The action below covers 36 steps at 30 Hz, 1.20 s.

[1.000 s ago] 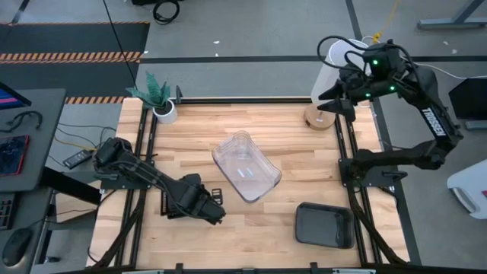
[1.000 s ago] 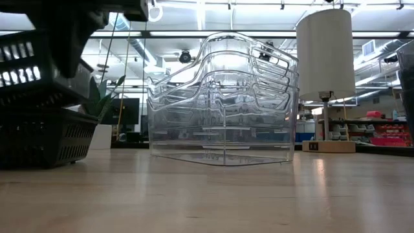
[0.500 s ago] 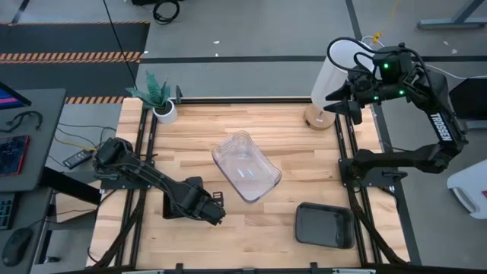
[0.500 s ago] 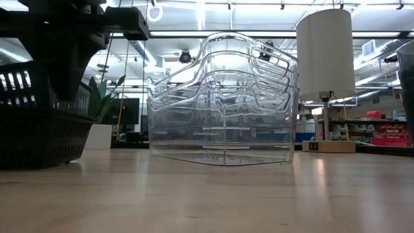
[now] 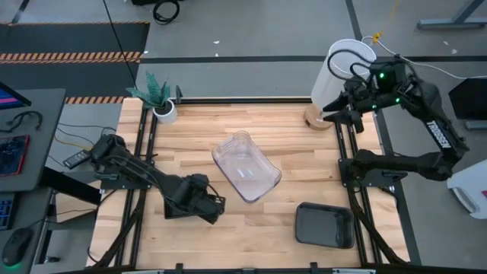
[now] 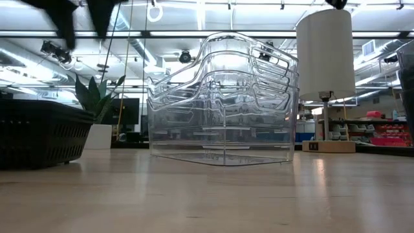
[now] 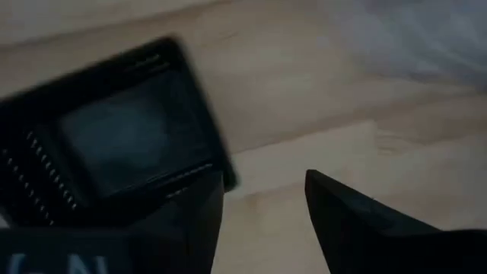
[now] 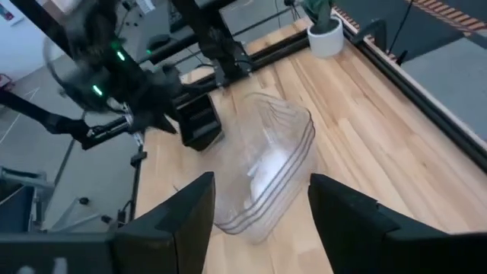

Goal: Stack baskets by color
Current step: Return to Home Position

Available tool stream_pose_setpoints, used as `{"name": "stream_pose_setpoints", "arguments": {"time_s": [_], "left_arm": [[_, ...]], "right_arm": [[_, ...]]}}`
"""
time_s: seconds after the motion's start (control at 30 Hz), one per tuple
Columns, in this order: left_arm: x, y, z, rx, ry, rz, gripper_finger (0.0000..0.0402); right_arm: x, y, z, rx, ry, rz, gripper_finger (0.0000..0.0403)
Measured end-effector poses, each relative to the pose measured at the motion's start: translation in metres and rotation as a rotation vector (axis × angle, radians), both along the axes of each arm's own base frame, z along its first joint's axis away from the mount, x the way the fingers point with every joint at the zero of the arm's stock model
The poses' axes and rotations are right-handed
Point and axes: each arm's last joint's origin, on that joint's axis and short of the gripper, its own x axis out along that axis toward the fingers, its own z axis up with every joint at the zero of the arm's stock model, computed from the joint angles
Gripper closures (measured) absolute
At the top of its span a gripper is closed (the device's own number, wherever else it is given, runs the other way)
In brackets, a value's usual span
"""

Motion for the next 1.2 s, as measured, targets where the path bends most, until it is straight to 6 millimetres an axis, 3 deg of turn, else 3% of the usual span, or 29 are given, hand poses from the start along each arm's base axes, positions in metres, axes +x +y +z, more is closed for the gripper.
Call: {"name": "stream_pose_setpoints", "arguments": {"time_s": [0.17, 0.33, 0.63, 0.83, 1.03, 1.2], "left_arm": [[-0.005, 0.009, 0.054, 0.043, -0.201, -0.191, 0.0236], [-0.009, 0.017, 0.101, 0.271, -0.366, -0.407, 0.0264], [-0.012, 0.058, 0.163, 0.669, -0.453, -0.368, 0.0299], [-0.025, 0.089, 0.182, 0.835, -0.372, -0.466, 0.0345], [-0.034, 0.113, 0.193, 0.881, -0.341, -0.539, 0.0395], [-0.014, 0.124, 0.195, 0.895, -0.485, -0.702, 0.0389]], "right_arm": [[-0.007, 0.009, -0.029, 0.006, -0.082, 0.008, 0.0205], [-0.018, 0.017, -0.061, -0.015, -0.191, -0.062, 0.0213], [-0.033, 0.028, -0.132, 0.135, -0.398, -0.215, 0.0214], [-0.038, 0.03, -0.167, 0.228, -0.452, -0.281, 0.0214], [-0.039, 0.03, -0.193, 0.292, -0.518, -0.329, 0.0229], [-0.032, 0.023, -0.203, 0.304, -0.554, -0.37, 0.0249]]}}
